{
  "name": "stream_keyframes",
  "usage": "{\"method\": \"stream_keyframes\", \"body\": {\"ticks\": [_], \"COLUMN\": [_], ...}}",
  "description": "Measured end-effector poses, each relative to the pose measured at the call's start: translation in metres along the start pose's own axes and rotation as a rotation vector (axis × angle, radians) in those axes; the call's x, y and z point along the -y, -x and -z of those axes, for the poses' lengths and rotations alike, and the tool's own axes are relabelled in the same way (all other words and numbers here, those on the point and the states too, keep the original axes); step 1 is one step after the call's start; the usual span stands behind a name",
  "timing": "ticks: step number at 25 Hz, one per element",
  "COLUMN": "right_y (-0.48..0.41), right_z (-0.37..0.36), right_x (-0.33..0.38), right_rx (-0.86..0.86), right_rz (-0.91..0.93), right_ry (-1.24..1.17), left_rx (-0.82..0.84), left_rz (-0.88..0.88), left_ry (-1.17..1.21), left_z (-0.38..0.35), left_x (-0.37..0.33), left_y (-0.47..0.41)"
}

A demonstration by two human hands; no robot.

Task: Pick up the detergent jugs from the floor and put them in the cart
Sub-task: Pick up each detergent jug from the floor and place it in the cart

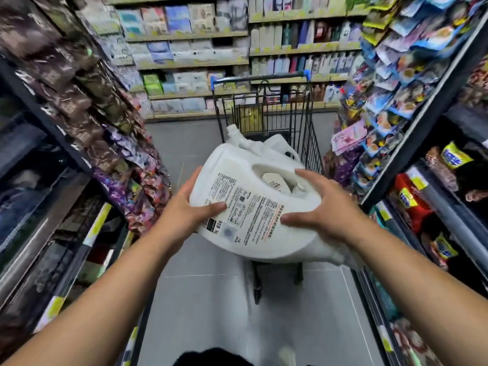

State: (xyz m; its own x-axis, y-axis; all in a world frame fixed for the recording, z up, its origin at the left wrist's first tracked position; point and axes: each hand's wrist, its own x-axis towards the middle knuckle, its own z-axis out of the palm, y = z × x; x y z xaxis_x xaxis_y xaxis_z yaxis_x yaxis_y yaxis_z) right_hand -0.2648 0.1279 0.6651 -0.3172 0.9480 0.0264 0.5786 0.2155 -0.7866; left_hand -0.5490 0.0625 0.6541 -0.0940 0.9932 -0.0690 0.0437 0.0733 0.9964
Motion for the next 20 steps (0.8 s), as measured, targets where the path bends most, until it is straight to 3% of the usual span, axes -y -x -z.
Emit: {"method": "stream_keyframes", "body": {"ticks": [4,13,20], "right_y": [-0.086,-0.258,-0.328], "right_z": [-0.003,-0.032,-0.047], "right_x": [-0.028,-0.095,-0.139], "right_rx": [0.047,-0.041,-0.043], "right_rz": [-0.073,-0.276,-0.437], "right_ry": [-0.033,-0.049,-0.049], "left_rx": [-0.006,0.160,0.277], "left_rz": [0.049,0.190,0.226], "left_ry": [-0.006,-0.092,-0.180], "left_z": [0.007,0.028,0.022], "left_x": [0.009,0.041,0.081], "left_y": [-0.089,-0.324,-0.422]}}
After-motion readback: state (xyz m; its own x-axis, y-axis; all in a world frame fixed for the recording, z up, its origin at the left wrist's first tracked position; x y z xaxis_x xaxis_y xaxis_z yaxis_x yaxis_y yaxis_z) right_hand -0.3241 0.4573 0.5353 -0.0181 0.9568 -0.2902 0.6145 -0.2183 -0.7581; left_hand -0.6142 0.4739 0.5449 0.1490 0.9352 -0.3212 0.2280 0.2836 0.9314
